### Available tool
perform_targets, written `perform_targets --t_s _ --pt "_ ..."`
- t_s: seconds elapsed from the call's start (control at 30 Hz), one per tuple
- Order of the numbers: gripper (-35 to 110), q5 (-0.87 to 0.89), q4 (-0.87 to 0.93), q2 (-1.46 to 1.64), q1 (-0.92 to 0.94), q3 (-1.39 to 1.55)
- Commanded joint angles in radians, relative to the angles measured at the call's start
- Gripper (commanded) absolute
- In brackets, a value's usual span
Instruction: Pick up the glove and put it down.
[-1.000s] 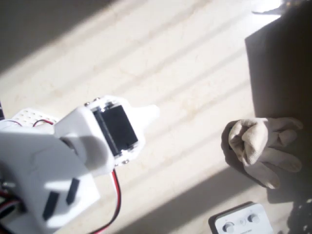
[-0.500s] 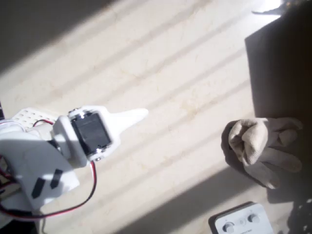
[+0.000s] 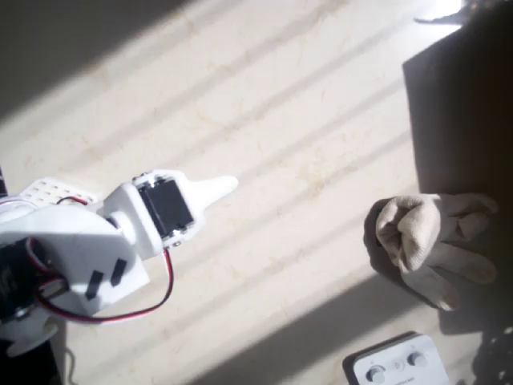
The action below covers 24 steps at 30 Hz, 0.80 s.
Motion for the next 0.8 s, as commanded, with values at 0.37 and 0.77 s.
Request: perform_targets --t_s 0.37,0.77 --pt "0 -0.006 0.002 0.006 -0.006 0.044" --pt "0 0.003 0.127 0.006 -0.008 0.037"
